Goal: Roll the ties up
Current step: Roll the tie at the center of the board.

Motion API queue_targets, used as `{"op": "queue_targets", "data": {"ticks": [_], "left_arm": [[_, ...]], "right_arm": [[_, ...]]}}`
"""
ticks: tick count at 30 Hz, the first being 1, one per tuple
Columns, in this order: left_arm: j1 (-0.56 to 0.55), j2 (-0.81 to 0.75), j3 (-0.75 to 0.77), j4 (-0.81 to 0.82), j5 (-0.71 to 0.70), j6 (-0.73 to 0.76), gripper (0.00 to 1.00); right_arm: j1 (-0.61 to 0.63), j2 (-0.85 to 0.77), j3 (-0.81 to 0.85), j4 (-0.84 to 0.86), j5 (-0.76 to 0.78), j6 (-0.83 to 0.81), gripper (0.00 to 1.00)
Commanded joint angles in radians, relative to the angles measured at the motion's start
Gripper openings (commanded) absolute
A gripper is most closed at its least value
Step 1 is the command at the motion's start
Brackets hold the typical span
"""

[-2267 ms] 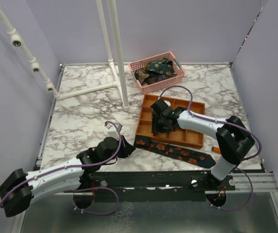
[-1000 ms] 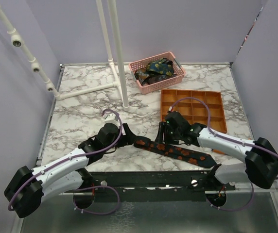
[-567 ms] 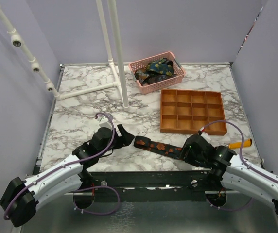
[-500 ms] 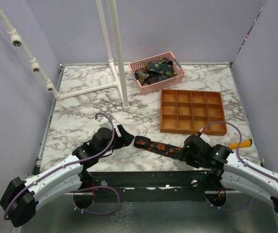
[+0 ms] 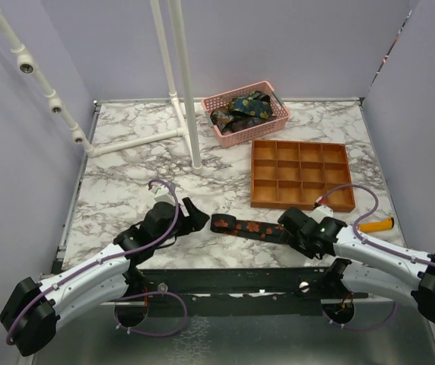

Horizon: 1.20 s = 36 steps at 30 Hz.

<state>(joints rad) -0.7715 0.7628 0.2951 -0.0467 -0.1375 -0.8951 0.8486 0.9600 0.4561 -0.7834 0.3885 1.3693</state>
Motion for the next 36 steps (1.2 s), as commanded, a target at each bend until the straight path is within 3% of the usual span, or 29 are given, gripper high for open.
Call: {"op": "queue_targets", "data": {"ticks": [1, 7, 11, 14, 16, 20, 24, 30, 36], "left_arm": [[0.006, -0.012, -0.014, 0.009, 0.022, -0.005, 0.76], [0.005, -0.01, -0.019, 0.008, 0.025, 0.004, 0.76], [0.006, -0.01, -0.016, 0.004, 0.029, 0.004, 0.76], [0.006, -0.007, -0.013, 0.002, 0.029, 0.006, 0.76], [0.006, 0.0, -0.013, 0.002, 0.027, 0.007, 0.77], [0.008, 0.046, -0.005, 0.019, 0.04, 0.023, 0.78], [0.012, 0.102, 0.016, 0.038, 0.066, 0.045, 0.79], [0.017, 0.165, 0.014, 0.1, 0.098, 0.052, 0.78], [0.02, 0.23, 0.021, 0.146, 0.117, 0.065, 0.77]], "right_arm": [[-0.043, 0.064, 0.034, -0.041, 0.178, 0.03, 0.7], [-0.249, 0.041, 0.072, 0.076, 0.128, -0.193, 0.71], [-0.222, -0.06, 0.138, 0.138, -0.035, -0.432, 0.68], [-0.156, -0.115, 0.13, 0.255, -0.226, -0.5, 0.69], [-0.108, -0.057, 0.141, 0.35, -0.341, -0.508, 0.69], [0.025, 0.209, 0.28, 0.438, -0.34, -0.524, 0.67], [0.042, 0.368, 0.36, 0.543, -0.372, -0.54, 0.63], [0.042, 0.518, 0.437, 0.53, -0.339, -0.57, 0.62], [0.042, 0.55, 0.405, 0.534, -0.32, -0.57, 0.58]]}}
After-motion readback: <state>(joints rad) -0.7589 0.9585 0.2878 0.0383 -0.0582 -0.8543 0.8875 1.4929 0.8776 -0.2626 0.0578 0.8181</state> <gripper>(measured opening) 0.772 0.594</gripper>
